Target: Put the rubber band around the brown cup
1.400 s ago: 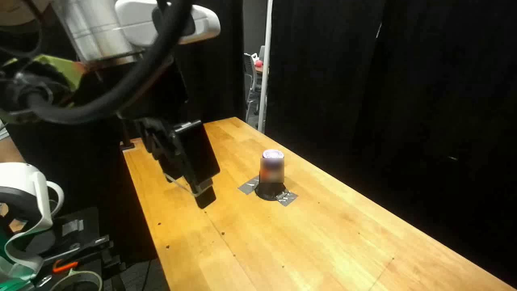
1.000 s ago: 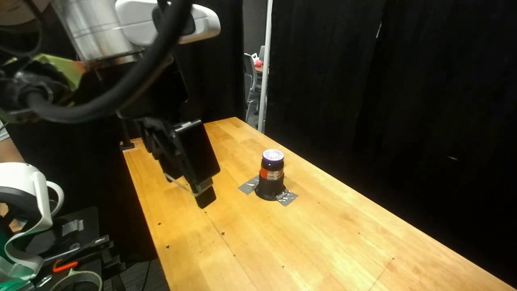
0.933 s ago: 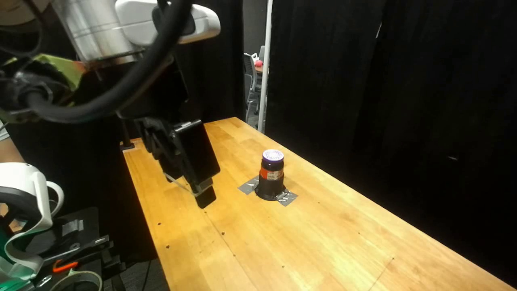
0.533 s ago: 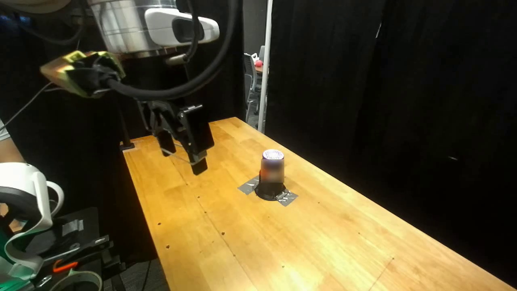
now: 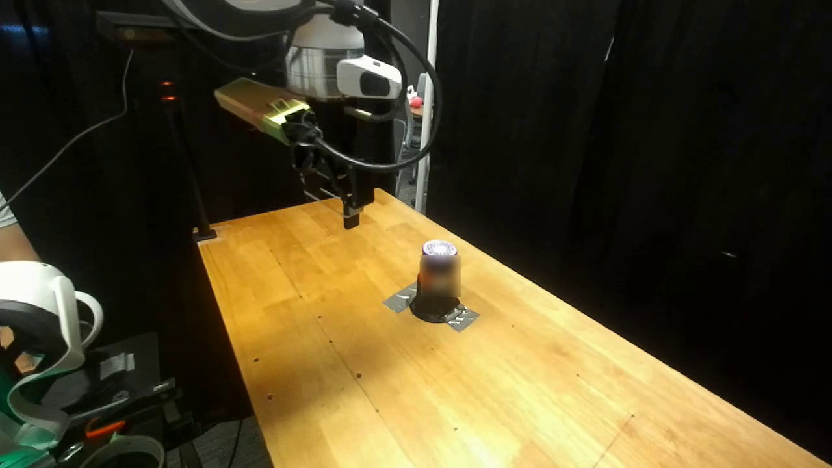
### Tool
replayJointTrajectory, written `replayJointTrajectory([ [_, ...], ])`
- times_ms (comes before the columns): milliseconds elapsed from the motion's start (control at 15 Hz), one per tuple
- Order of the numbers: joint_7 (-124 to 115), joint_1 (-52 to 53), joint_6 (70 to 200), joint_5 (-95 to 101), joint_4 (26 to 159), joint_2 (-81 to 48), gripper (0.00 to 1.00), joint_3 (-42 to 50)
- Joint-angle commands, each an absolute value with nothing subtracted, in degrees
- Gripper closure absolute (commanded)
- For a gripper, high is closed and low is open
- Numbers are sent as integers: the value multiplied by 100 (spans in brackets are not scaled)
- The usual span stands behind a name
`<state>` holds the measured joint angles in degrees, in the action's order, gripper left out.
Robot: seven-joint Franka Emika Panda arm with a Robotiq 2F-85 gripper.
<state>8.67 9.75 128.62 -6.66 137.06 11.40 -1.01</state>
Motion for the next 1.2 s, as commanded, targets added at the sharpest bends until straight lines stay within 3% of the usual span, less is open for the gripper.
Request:
replayJointTrajectory([
  [0,407,894,12989,-743,12683,61,0,-360],
  [1133,59,730,14624,622,10497,-2733,0,-277],
])
